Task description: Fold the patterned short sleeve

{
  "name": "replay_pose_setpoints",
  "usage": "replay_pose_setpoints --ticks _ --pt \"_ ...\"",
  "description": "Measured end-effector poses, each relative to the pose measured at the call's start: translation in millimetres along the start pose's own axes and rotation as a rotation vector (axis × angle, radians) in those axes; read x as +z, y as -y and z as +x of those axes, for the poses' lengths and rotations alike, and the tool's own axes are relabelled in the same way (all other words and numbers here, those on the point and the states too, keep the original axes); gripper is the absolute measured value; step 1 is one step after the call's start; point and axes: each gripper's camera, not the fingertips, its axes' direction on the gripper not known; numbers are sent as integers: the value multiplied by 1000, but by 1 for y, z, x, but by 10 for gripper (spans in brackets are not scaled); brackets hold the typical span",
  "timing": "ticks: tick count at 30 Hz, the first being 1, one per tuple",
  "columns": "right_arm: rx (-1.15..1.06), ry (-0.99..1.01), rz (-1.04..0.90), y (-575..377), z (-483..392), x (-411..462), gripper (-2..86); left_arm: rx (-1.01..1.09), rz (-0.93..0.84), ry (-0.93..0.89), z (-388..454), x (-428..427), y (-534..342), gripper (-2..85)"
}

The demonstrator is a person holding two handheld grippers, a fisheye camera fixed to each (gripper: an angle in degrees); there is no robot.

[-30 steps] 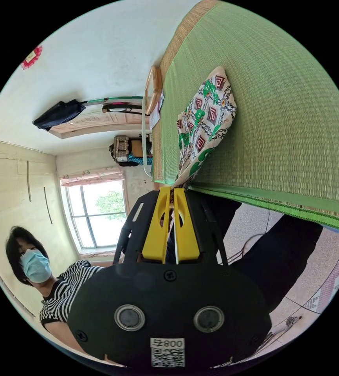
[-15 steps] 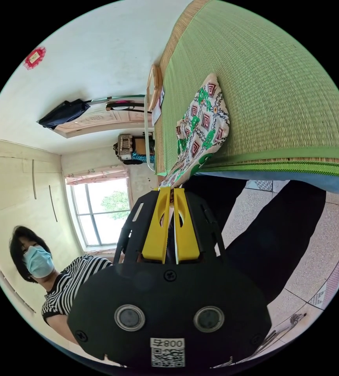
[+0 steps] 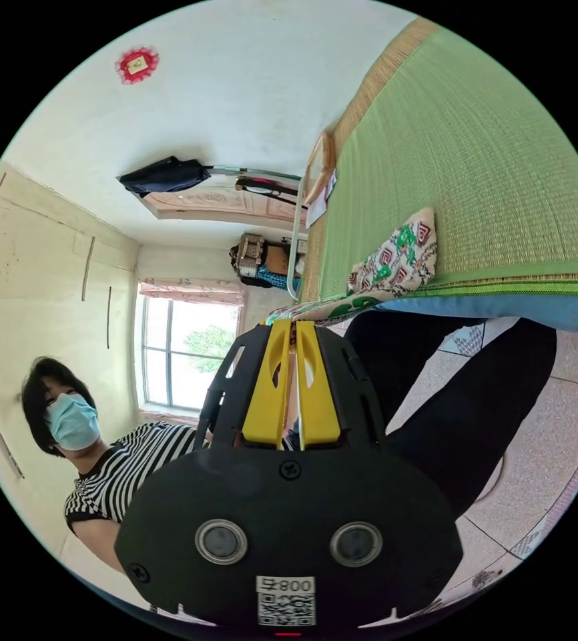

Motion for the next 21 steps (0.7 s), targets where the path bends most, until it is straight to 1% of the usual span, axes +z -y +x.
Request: replay_pose_setpoints --ticks 8,21 --pt "-129 53 72 -48 -53 -53 8 99 -53 -93 46 36 -16 26" --pt "-295 105 182 -132 -117 -148 9 215 -148 -142 95 106 -42 25"
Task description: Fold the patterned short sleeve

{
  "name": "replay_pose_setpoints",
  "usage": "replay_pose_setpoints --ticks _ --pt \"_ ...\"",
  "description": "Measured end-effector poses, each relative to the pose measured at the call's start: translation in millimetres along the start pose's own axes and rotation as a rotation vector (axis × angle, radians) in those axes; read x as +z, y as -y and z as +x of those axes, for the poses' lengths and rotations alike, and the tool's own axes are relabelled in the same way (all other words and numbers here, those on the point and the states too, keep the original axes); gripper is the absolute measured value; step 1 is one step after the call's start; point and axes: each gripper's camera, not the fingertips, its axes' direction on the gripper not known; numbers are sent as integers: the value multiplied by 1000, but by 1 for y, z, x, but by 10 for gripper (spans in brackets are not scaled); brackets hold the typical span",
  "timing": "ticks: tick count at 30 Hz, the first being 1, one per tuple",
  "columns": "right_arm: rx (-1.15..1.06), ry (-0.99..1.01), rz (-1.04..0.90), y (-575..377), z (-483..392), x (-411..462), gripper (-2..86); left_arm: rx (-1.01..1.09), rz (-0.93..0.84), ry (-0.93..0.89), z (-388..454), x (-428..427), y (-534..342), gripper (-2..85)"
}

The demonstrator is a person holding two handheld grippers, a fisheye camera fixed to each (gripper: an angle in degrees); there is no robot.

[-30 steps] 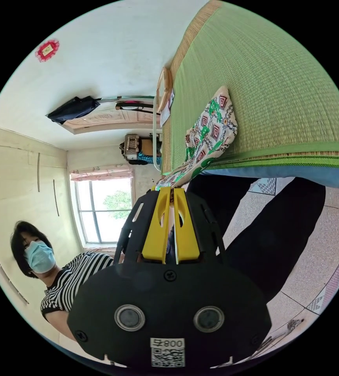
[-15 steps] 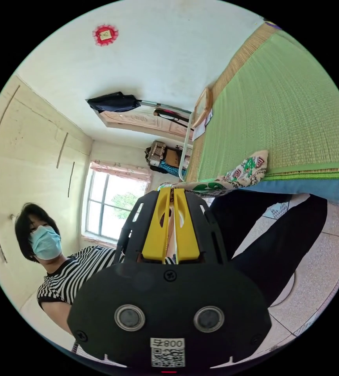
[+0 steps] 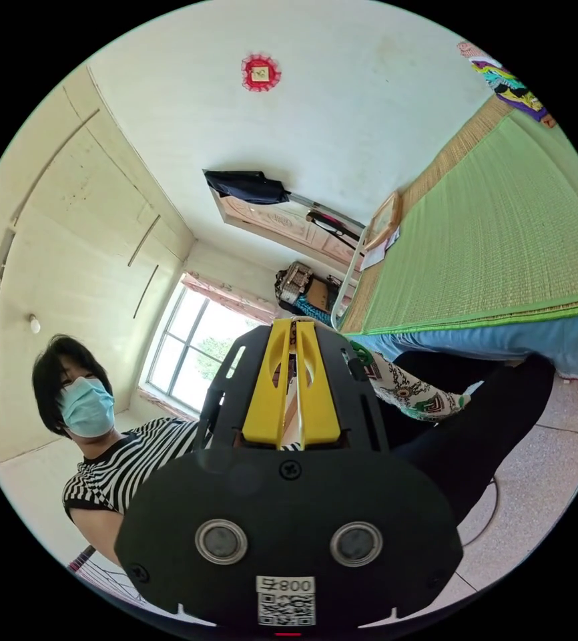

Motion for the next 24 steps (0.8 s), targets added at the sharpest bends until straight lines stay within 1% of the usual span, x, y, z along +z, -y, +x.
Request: replay_pose_setpoints --ticks 12,19,24 --pt "-122 9 95 -9 -55 -95 9 92 -124 -29 18 102 32 25" --pt "-125 5 168 11 -50 -149 8 63 -201 -22 -6 178 81 24" --pt "-96 -12 217 48 -26 -195 8 15 -243 2 -40 234 128 25"
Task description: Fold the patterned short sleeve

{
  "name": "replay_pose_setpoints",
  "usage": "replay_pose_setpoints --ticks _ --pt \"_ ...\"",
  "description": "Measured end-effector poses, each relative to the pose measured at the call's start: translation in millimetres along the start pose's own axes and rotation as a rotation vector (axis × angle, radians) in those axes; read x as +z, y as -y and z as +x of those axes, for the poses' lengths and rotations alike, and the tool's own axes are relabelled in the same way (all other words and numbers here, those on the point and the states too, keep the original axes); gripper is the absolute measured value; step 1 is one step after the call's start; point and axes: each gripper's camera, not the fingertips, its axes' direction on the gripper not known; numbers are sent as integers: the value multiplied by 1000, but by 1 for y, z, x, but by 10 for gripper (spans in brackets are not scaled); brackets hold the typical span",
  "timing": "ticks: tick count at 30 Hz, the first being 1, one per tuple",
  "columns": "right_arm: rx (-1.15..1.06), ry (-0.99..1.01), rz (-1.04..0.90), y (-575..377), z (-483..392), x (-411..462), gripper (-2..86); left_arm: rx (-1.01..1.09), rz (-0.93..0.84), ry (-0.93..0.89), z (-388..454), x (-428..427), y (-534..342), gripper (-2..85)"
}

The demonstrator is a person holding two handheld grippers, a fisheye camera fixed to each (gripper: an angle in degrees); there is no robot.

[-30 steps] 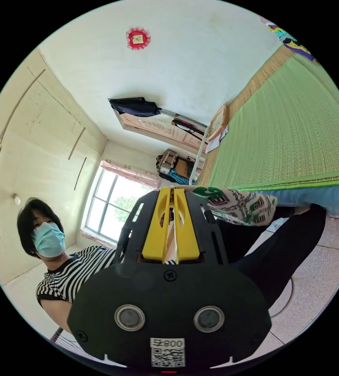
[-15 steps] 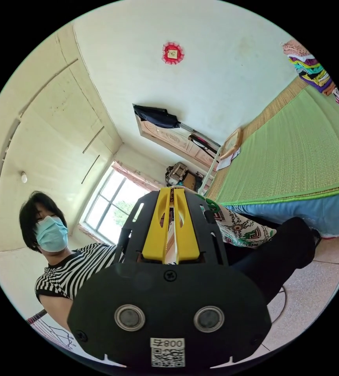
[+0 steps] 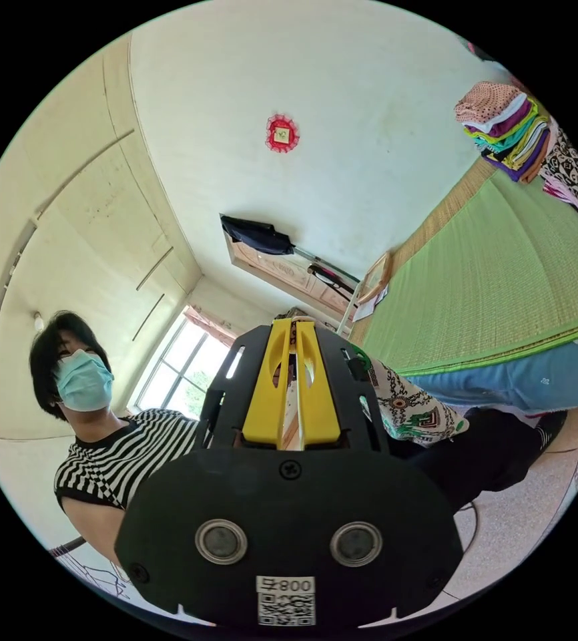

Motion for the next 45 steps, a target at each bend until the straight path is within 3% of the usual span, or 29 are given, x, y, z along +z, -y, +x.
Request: replay_pose_setpoints --ticks 7,17,23,27,33,40,45 --pt "72 -52 37 98 69 -38 8 -93 -40 15 -83 70 124 24" --pt "112 -184 -20 381 218 -41 8 -130 -16 -49 -228 160 384 24" --pt "102 -215 -37 603 268 -29 8 -15 30 61 -214 229 566 24" --pt "39 -199 -25 768 249 -41 8 100 69 113 -174 283 669 25" --pt "-52 -206 39 938 202 -99 9 274 100 156 -127 384 794 26" --pt "-40 -388 -13 987 235 -189 8 335 -43 191 -194 499 846 25" --pt "272 -440 -41 916 383 -285 8 57 -181 254 -345 539 802 24"
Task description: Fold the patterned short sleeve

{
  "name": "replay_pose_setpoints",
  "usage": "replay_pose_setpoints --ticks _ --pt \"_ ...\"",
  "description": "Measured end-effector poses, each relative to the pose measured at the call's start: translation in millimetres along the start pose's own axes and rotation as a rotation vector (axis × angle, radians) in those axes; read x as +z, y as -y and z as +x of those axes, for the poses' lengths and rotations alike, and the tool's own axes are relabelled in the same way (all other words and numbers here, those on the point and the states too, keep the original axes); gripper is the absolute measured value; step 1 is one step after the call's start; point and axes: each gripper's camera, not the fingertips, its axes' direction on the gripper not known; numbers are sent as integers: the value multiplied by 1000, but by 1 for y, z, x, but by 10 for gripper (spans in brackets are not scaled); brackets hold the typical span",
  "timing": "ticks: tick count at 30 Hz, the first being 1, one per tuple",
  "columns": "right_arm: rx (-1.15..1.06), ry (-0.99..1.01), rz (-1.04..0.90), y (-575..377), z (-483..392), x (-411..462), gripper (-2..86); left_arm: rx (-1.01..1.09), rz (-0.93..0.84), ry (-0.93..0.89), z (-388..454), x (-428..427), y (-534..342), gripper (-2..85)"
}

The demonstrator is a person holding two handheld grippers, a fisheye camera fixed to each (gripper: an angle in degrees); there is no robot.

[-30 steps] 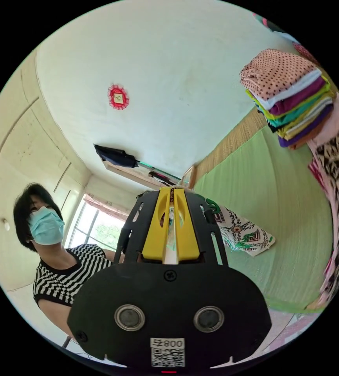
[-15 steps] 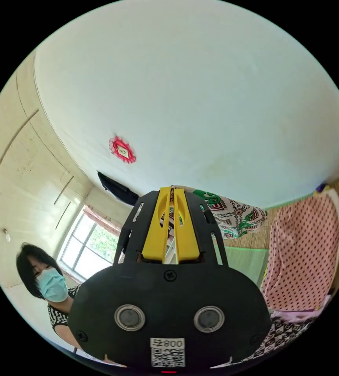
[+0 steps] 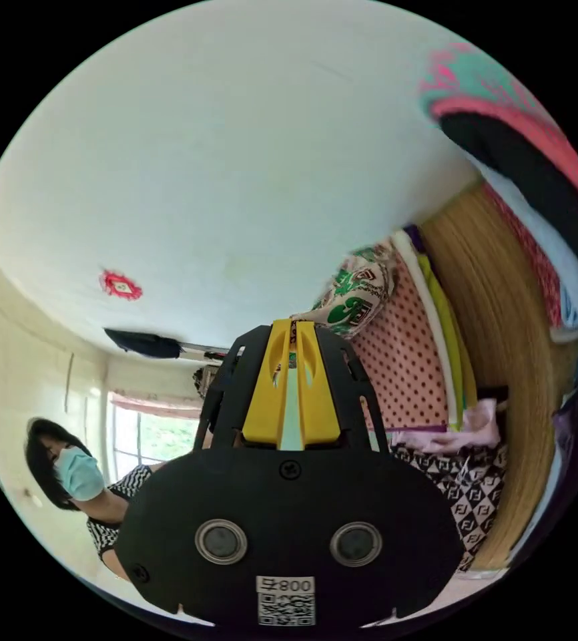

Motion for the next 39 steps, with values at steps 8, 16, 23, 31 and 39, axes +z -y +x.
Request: replay_pose_setpoints --ticks 8,16,23,31,39 --pt "104 196 15 18 92 -9 8 -124 51 -49 -66 30 16 25" --pt "-101 264 70 120 15 -41 9 107 103 -30 10 39 121 25" --pt "-151 160 -11 75 48 -77 8 141 -7 -47 -10 70 68 25" --pt "246 186 -68 -35 235 -55 9 -222 -95 6 -148 114 -53 26" --pt "270 191 -63 -62 264 -57 8 -190 -171 164 -158 130 -82 28"
